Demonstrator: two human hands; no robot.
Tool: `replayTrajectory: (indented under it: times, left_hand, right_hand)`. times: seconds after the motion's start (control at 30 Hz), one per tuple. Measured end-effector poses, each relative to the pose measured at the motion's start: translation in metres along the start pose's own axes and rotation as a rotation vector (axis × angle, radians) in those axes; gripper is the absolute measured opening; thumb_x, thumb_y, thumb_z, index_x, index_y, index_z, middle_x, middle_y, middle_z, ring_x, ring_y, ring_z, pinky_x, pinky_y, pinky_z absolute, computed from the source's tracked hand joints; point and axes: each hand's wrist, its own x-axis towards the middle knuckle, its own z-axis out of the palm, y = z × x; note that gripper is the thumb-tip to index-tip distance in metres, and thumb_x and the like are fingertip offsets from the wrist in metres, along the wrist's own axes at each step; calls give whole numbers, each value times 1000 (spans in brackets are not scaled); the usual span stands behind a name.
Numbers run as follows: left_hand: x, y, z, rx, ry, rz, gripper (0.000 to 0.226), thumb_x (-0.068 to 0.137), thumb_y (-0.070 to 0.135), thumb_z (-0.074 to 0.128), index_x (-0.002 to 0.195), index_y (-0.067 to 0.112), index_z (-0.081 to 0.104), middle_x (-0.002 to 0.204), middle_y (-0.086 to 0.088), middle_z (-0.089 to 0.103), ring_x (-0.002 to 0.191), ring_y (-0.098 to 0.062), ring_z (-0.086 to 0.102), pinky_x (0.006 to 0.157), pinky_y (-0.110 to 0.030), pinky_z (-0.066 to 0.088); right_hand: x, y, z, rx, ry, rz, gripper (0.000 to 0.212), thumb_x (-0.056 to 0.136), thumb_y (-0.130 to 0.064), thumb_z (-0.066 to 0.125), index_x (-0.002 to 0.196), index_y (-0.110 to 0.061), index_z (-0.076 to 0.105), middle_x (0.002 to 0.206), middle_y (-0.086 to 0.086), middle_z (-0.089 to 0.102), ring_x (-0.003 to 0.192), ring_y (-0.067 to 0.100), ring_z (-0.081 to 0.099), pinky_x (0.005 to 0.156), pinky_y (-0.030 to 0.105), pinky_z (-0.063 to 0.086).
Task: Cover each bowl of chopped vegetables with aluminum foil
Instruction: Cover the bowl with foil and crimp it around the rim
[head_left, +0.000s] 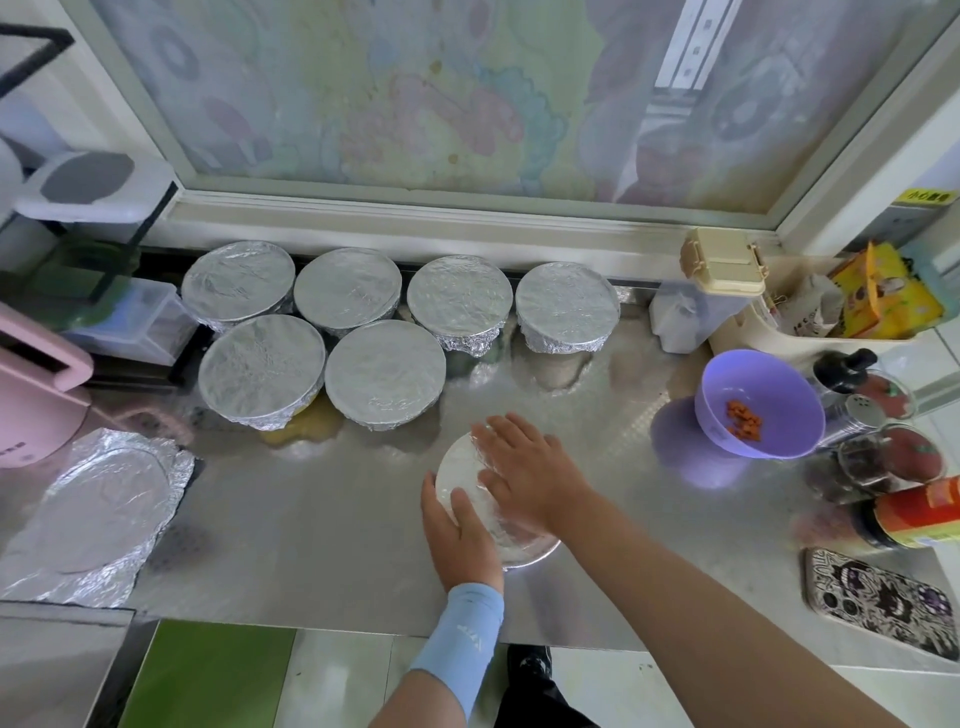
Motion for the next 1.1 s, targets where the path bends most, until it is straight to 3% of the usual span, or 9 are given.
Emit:
replayTrajectory:
  times: [0.17,0.3,0.4,0.53,0.6,0.7,0.83,1.0,1.1]
  left_hand:
    - [11,12,3,-56,12,-14,34,104,23,34,128,29,56,121,6,63,108,-18,59,91,-28,43]
    - [39,10,-9,-45,-178,-43,31,101,36,35,120,33,60,119,7,65,110,-17,62,98,-38,49]
    - [56,18,-19,37,-223,-41,36,100,40,35,130,36,53,132,8,58,118,-14,55,106,-41,44]
    - [26,22,-27,-109,-16,-77,35,103,30,36,134,28,53,131,10,56,118,-12,54,101,-31,42]
    - [5,14,-22,-222,-33,-114,34,102,32,39,132,30,53,130,8,58,117,-14,57,102,-36,45]
    - [2,11,-10,-332,-20,-199,37,97,37,41,132,33,54,128,7,62,117,-18,60,103,-44,46]
    - [21,20,-7,-425,-72,-271,34,102,26,37,121,24,65,117,-2,70,107,-22,66,94,-42,53]
    - [44,24,-18,-351,-191,-339,33,99,32,43,117,22,68,111,-2,72,102,-23,68,93,-43,54]
    - [40,27,-27,-253,-137,-224,35,101,29,39,127,27,61,121,6,65,107,-16,63,90,-33,52]
  right_hand:
    - [-4,-6,4,76,27,118,67,96,-46,41,154,-29,13,160,-7,16,148,19,9,112,46,25]
    - [-8,-10,2,51,37,220,67,96,-47,38,154,-21,17,155,1,25,136,26,30,104,47,34]
    - [-13,-14,1,-75,66,288,66,96,-50,33,151,-15,21,145,7,37,124,30,42,99,46,36]
    - [-9,-20,4,-111,54,151,73,95,-55,32,155,-21,6,163,7,5,149,30,5,112,56,21]
    - [-8,-20,5,-90,22,76,72,95,-56,31,155,-29,0,164,0,-3,150,26,-3,111,53,25]
    - [-8,-18,5,-26,31,96,69,95,-54,35,154,-32,7,163,-4,5,150,23,1,109,50,31]
    - [-6,-20,7,27,47,203,70,95,-53,37,155,-30,9,161,-2,11,148,25,7,109,50,31]
    - [-6,-25,5,33,42,257,69,95,-50,37,153,-26,11,156,2,19,136,29,28,102,48,40]
    - [-2,-26,3,15,31,310,67,96,-47,35,153,-21,11,156,6,20,134,31,32,103,47,37]
